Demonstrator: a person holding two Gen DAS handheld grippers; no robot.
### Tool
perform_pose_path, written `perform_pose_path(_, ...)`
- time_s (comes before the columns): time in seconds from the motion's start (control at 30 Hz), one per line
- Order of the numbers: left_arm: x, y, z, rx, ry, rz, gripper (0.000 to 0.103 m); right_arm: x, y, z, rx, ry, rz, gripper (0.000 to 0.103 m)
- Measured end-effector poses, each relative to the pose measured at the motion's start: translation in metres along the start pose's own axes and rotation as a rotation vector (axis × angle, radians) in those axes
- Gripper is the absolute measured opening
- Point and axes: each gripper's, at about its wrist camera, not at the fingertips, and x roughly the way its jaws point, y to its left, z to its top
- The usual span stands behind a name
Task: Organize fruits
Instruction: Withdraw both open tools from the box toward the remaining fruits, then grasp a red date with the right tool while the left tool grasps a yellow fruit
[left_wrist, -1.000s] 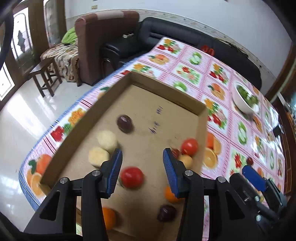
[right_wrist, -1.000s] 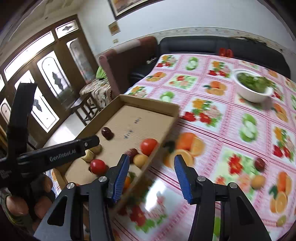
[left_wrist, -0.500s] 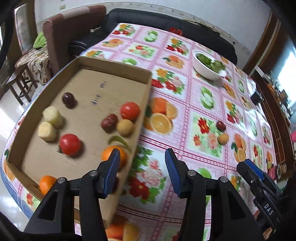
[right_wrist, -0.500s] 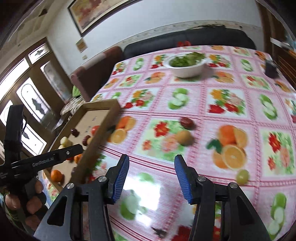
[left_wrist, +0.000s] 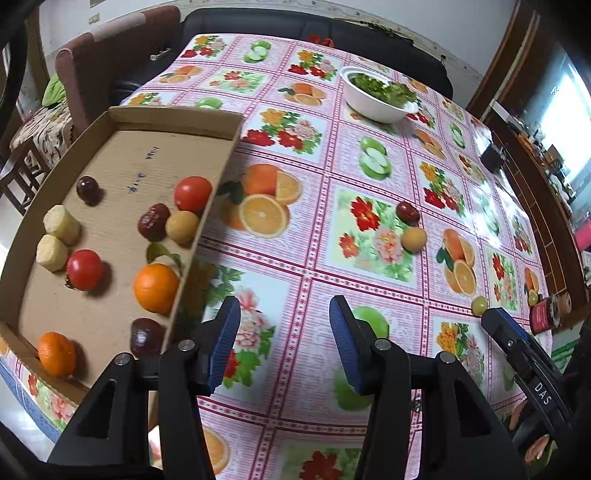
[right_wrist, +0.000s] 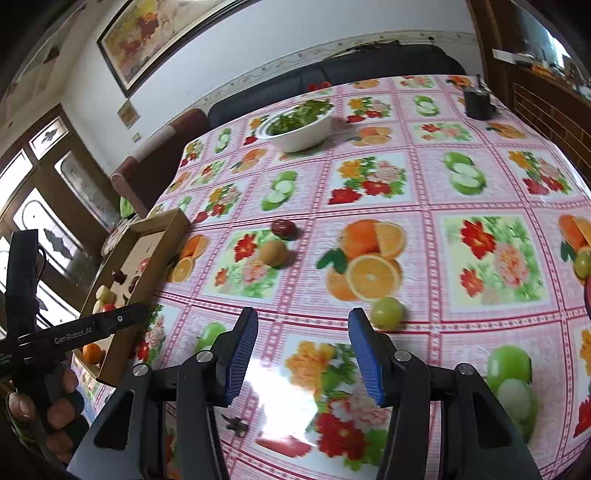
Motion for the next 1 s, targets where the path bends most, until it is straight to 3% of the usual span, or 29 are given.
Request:
perform_pose_path(0.53,-0.001,-0.025,-0.001,0.056,-0.033,0.045,0.049,-0.005,-0.018,-0.004,0.029,-0.007,-0.015,0.053)
perform_pose_path(0.67,0.007,-0.033,0.002,0.070,-0.015,0.021,0.049,0.000,-0.017,0.002,0.020,-0.003,-0.015,0.053)
perform_pose_path(1.0,0.028,-0.034,0.001,0.053,0.039,0.000,0.049,0.061,0.019,0.051,-0.073,0.049,-0.002,0.055)
